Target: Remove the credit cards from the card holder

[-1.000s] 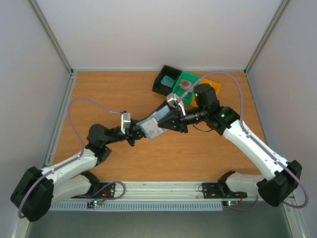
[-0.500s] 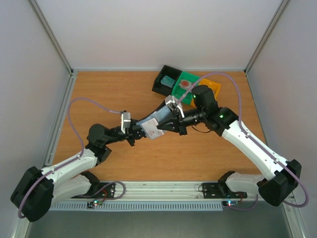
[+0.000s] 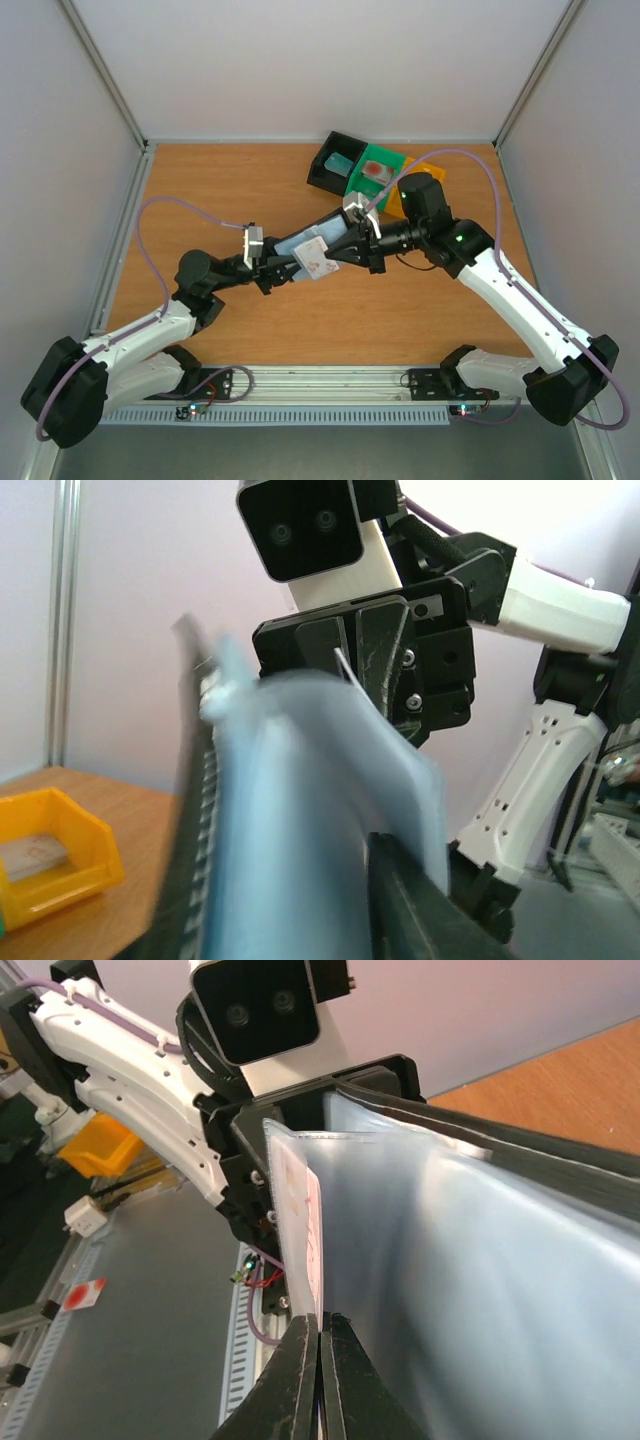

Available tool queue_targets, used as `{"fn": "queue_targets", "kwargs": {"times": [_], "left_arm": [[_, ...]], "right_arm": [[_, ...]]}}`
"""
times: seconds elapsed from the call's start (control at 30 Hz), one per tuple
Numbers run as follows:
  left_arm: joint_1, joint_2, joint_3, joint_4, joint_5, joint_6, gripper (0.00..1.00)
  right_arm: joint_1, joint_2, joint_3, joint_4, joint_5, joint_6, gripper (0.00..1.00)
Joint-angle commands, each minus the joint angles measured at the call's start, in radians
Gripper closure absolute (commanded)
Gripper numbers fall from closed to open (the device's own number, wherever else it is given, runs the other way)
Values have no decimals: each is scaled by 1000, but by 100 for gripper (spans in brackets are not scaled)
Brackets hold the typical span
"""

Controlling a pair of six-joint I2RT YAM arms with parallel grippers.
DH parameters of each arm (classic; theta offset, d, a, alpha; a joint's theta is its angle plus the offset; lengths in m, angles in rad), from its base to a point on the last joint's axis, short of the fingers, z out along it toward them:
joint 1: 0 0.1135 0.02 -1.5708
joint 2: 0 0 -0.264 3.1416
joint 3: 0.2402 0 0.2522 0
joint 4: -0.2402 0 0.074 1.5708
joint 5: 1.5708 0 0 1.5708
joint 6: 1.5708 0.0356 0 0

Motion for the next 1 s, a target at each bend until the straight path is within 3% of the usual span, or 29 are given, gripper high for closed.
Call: {"fn": "queue_targets", "kwargs": {"times": [0.0, 0.13, 0.33, 0.67, 0.97], "left_arm": [[-4, -15, 0, 99, 38, 22, 66], [-4, -13, -4, 90, 42, 15, 58], [-4, -5, -1, 91, 38, -12, 59], [-4, 12, -14, 123, 25, -19, 33], [-3, 21, -14, 138, 35, -23, 34]], "right_arm": [[-6, 13, 5, 77, 84, 43, 99], [-7, 27, 20, 73, 76, 42, 99], [-11, 12, 26, 73, 81, 43, 99], [-61, 7, 50, 70, 30, 43, 99], [-61, 27, 55, 73, 3, 49, 99]]}}
